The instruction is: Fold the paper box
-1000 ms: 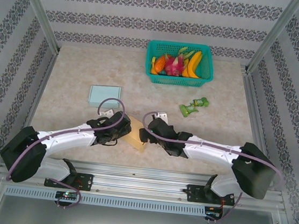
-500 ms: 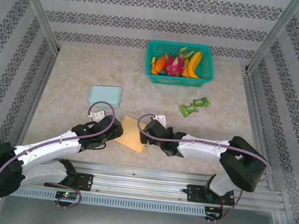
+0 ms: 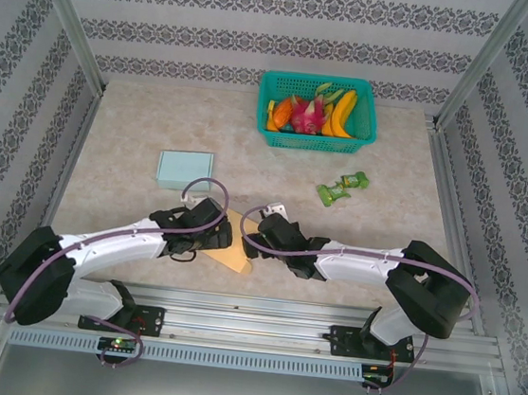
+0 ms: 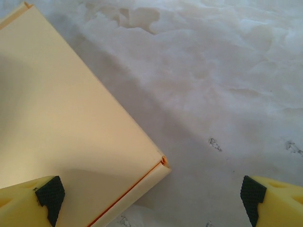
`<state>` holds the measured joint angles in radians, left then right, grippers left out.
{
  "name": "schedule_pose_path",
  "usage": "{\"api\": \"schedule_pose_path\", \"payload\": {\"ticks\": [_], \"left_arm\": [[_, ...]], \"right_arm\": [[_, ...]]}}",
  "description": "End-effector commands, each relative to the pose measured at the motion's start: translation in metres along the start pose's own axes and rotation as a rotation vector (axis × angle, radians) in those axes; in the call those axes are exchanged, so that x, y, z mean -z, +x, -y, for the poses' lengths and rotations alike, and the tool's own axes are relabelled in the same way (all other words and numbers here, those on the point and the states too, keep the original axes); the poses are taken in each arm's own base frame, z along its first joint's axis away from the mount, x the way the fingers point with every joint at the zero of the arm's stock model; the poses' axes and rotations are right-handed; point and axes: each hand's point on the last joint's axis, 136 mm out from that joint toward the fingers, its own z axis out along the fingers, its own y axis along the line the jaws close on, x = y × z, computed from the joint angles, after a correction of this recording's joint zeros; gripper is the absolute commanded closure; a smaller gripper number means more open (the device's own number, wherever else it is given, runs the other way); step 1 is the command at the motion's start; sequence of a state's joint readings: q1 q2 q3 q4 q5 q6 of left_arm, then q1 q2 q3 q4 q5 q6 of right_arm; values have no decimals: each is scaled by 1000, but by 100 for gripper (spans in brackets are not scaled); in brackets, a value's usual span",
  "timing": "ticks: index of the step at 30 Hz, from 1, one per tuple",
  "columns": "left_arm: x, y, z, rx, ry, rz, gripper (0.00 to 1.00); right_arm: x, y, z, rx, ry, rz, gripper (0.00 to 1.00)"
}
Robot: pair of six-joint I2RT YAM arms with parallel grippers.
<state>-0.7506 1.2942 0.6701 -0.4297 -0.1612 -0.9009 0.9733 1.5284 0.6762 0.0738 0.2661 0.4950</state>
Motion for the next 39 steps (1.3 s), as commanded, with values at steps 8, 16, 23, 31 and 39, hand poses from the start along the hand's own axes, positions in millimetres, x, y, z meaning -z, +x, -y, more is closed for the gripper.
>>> {"api": "schedule_pose_path", "payload": {"ticks": [8,16,23,31,39], "left_arm": [[-10,-9,2,52,43,-29,3],[-15,-8,6,64,111,-63,6],[-25,-10,3,8,38,-91,11],[-38,0,4,25,49,-121,18],[-46,7,-7,4,10,-129,18]], "right_arm": [[1,17,-1,77,-18,-38,2],[3,16,-1,84,-20,-32,2],[2,17,-1,84,-23,-37,2],[2,19,0,86,-25,-42,2],[9,16,3,86,-24,-22,2]]}}
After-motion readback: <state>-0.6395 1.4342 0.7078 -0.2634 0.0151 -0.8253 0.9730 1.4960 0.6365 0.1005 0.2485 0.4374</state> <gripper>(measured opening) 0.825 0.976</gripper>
